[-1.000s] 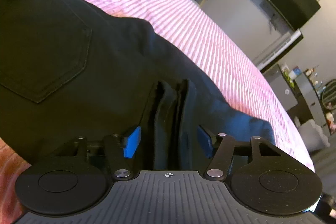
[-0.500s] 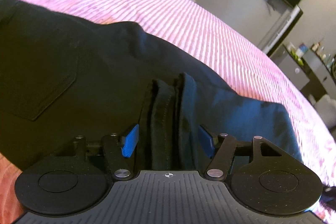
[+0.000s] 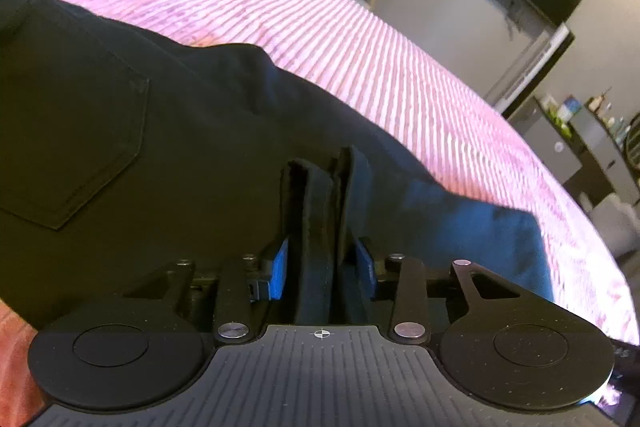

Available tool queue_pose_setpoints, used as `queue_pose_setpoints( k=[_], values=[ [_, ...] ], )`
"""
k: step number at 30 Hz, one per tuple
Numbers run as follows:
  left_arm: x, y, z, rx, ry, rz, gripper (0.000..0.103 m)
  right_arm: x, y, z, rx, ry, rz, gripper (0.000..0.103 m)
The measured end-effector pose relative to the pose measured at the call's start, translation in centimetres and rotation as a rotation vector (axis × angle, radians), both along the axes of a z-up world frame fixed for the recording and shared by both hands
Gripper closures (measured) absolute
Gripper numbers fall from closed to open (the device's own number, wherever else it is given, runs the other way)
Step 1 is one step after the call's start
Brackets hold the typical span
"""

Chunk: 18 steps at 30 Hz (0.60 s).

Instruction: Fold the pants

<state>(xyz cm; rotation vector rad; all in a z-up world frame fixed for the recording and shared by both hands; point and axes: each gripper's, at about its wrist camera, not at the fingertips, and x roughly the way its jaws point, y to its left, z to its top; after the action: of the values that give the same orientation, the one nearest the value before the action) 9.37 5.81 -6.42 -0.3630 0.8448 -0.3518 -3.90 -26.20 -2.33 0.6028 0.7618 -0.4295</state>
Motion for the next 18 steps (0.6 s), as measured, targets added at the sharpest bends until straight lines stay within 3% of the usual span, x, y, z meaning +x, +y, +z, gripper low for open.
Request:
queue_pose_setpoints(
  k=[2, 7, 8, 9, 10, 13, 18],
  values=[
    [0.1, 0.1, 0.0, -0.022, -0.001, 0.006, 0.065, 0.0, -0.2, -0.4, 0.023, -0.008, -0.012, 0.081],
    [1.1, -0.9, -0.5, 0.004, 0.016, -0.010, 0.050, -0.2, -0.3, -0.6, 0.042, -0.025, -0.025, 0.081],
    [1.2, -1.2, -0.4, 0.013, 0.009, -0.014, 0.056, -0.2, -0.3, -0.7, 0.042, -0.026, -0.026, 0.081],
    [1.2, -1.5, -0.3, 0.029, 0.003, -0.018, 0.070, -0.2, -0.3, -0.7, 0.042, -0.027, -0.026, 0.081],
    [1.5, -1.9, -0.3, 0.032, 0.014, -0.033, 0.076, -0.2, -0.4, -0.7, 0.045, -0.032, -0.027, 0.081],
    [1.1, -2.7, 0.7, 0.061, -0.017, -0.039, 0.080, -0.8, -0.7, -0.7, 0.073, -0.063, -0.042, 0.081],
    [-0.6, -3.1, 4.1, 0.098, -0.195, -0.047, 0.080, -1.7, -0.4, -0.2, 0.088, -0.133, -0.043, 0.080]
  ],
)
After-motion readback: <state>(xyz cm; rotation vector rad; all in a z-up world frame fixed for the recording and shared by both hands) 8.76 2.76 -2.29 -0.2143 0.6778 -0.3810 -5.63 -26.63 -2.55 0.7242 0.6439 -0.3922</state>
